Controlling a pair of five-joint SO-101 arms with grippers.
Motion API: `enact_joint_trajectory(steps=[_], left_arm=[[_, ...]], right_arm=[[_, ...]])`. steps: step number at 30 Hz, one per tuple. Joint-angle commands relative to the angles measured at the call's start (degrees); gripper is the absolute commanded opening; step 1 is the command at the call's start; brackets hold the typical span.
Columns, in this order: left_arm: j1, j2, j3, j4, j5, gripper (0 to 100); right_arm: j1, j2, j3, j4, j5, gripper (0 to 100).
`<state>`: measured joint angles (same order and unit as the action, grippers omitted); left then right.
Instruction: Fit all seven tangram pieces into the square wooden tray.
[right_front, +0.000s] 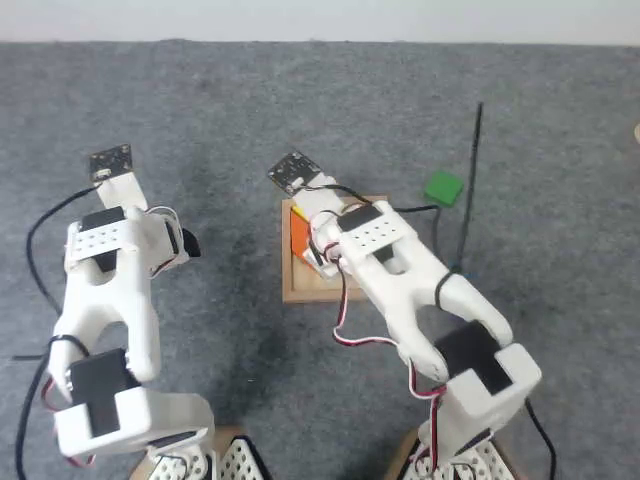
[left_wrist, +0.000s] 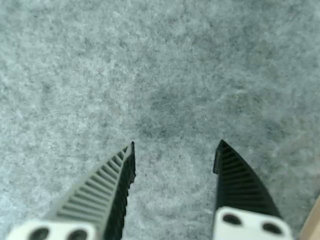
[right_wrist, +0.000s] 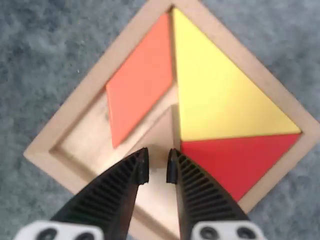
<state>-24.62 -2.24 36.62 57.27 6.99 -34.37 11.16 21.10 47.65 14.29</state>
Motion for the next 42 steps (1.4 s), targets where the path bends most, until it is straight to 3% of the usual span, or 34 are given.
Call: enact_joint_trajectory(steps=[1,6,17,24,32,42], left_arm=[[0.35,-0.97,-2.07,0.35,0.44,25],[0.35,-0.97,-2.24,0.35,0.35,25],[0.97,-0.88,-2.15,0.35,0.35,25],[0.88,-0.62,-2.07,0.35,0.44,25],[1.05,-0.53,-2.07,0.35,0.44,25],[1.05,-0.53,-2.07,0.26,0.44,25]], right_arm=[[-1.45,3.47,-6.15,1.63,0.62,8.7],[0.84,0.22,-7.82,5.76,0.26,8.6],[1.27,-22.55,13.01,-1.63,0.26,8.8],[1.19,-13.58,13.10,-2.15,0.26,8.7],[1.19,-1.19,1.14,-1.54,0.44,8.7],[1.10,2.24,-6.42,-1.63,0.62,8.7]])
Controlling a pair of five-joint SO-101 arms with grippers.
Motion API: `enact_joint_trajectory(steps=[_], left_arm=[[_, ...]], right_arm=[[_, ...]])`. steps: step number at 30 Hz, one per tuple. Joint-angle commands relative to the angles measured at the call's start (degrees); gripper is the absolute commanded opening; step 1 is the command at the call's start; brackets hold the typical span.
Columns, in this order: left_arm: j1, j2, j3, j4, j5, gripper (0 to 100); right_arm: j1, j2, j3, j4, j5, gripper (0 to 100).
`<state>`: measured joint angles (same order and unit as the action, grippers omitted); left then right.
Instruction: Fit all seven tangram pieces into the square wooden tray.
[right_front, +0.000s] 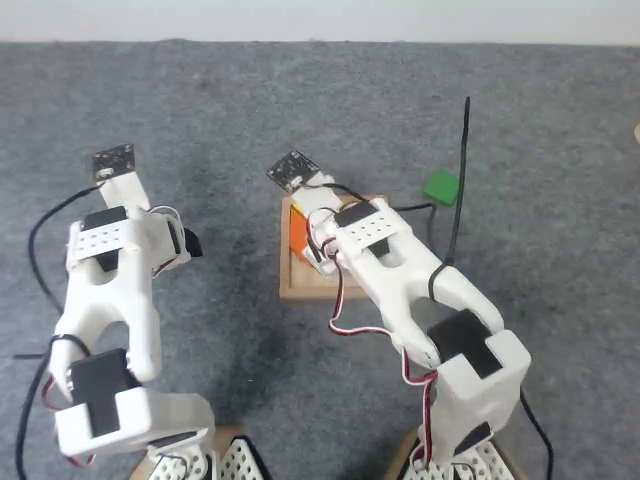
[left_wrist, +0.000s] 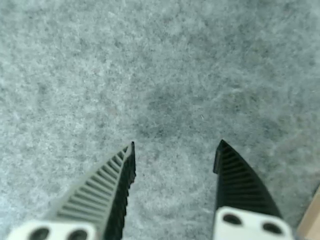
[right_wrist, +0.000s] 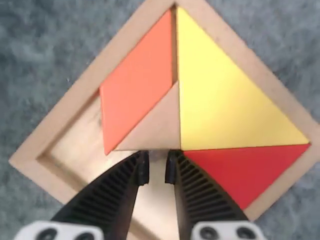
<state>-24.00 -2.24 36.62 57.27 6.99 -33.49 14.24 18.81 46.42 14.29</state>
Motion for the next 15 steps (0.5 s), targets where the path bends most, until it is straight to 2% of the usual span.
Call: enact_joint_trajectory(steps=[1,9,12,15], left_arm=[[0.44,-0.53,-2.07,0.26,0.44,25],[0.44,-0.53,-2.07,0.26,0.44,25],[0.44,-0.53,-2.07,0.35,0.44,25],[0.44,-0.53,-2.07,0.35,0.44,25]], right_arm=[[0.40,-1.19,-4.31,0.04,0.53,8.7],[2.42,-19.38,-4.31,18.07,0.79,8.8],[5.67,-25.36,-4.40,23.96,7.30,9.1],[14.20,-26.15,-4.75,23.78,15.12,9.2]])
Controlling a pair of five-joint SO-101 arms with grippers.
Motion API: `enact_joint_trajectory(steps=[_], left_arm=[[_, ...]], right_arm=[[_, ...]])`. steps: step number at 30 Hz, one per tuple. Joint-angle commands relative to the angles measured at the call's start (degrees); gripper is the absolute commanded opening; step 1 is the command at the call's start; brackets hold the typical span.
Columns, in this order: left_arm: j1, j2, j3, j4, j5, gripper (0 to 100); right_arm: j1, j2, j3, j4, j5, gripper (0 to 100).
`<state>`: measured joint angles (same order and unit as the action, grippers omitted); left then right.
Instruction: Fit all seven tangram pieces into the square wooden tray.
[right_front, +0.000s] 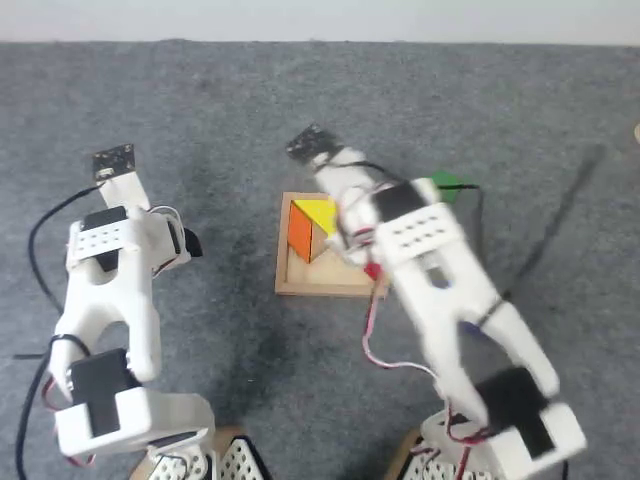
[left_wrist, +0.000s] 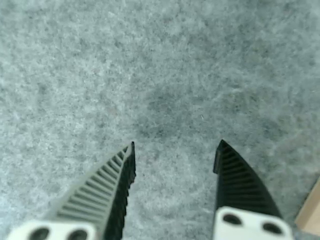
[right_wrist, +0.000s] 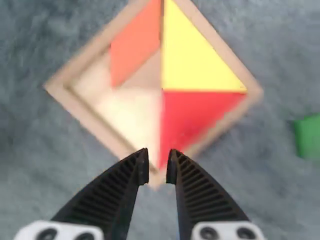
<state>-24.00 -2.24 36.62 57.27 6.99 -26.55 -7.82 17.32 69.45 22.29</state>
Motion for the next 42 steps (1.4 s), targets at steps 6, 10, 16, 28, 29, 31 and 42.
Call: enact_joint_trajectory(steps=[6,10,16,28,29,31,42], left_arm=[[0.53,-0.53,-2.07,0.35,0.44,25],[0.53,-0.53,-2.07,0.35,0.35,25],[0.53,-0.53,-1.98,0.35,0.26,25],[0.53,-0.44,-2.07,0.09,0.35,25],[0.53,-0.44,-2.07,0.09,0.35,25],[0.53,-0.44,-2.07,0.09,0.44,25],[0.44,-0.44,-2.07,0.09,0.44,25]], right_arm=[[18.15,5.41,-3.16,-9.36,22.33,24.3],[18.68,15.43,-5.89,-13.76,28.04,36.7],[20.00,29.32,-21.19,-13.58,28.92,39.5],[21.85,49.71,-36.66,-6.20,36.57,39.3],[21.85,50.07,-36.75,-5.67,36.75,38.8],[21.85,50.24,-36.75,-4.53,36.84,32.8],[21.85,46.90,-38.33,2.86,32.09,4.2]])
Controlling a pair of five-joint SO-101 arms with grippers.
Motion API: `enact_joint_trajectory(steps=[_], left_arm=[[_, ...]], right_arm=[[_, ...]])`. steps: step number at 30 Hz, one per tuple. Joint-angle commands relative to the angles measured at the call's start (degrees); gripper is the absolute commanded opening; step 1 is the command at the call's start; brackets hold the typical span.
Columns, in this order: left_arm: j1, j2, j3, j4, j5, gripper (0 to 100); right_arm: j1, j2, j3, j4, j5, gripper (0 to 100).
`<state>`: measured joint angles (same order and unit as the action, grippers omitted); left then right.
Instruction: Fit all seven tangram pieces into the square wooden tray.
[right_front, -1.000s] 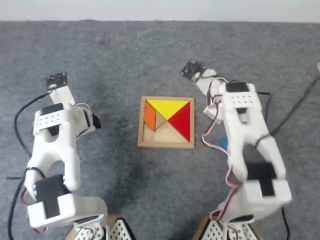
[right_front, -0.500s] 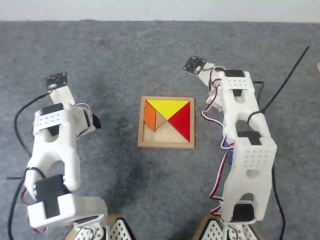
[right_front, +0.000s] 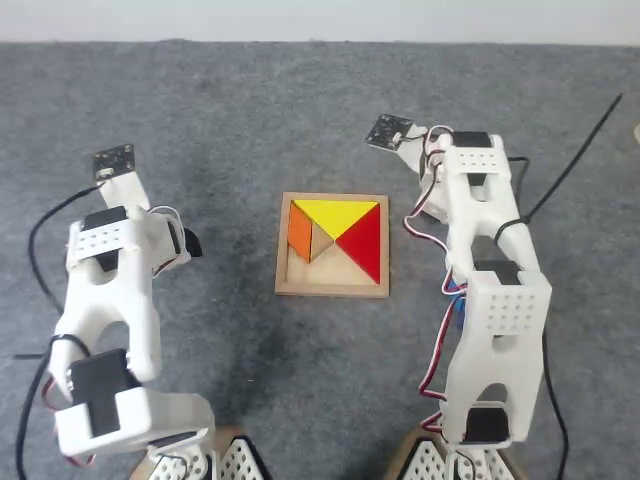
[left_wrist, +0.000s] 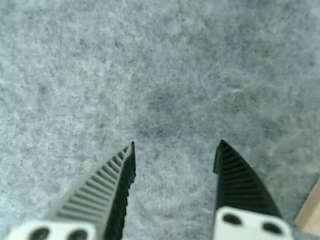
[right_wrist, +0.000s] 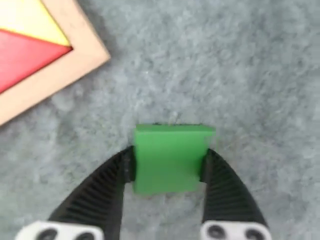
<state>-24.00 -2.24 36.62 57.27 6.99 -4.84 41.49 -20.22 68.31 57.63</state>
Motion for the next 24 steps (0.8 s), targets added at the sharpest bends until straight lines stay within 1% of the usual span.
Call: enact_joint_trajectory(steps=[1,4,6,9,14,17,21,24], left_arm=[[0.44,-0.44,-2.07,0.09,0.44,25],[0.44,-0.44,-2.07,0.09,0.44,25],[0.44,-0.44,-2.07,0.09,0.44,25],[0.44,-0.44,-2.07,0.09,0.44,25],[0.44,-0.53,-2.07,0.26,0.44,25],[0.44,-0.70,-2.07,0.35,0.26,25],[0.44,-0.79,-2.07,0.35,0.26,25],[0.53,-0.79,-2.07,0.35,0.26,25]], right_arm=[[0.13,-4.00,-1.49,5.05,-4.75,4.2],[-0.84,-10.51,-2.99,8.66,-9.32,4.1],[-3.30,-15.78,-2.73,11.30,-11.69,4.1],[-8.48,-22.73,-2.20,16.13,-14.42,4.1],[-17.54,-31.43,3.34,18.51,-18.11,4.3],[-22.55,-33.36,12.92,15.43,-18.73,4.4],[-28.00,-36.88,27.69,1.54,-21.19,4.4],[-30.73,-40.04,34.99,-5.05,-23.03,4.4]])
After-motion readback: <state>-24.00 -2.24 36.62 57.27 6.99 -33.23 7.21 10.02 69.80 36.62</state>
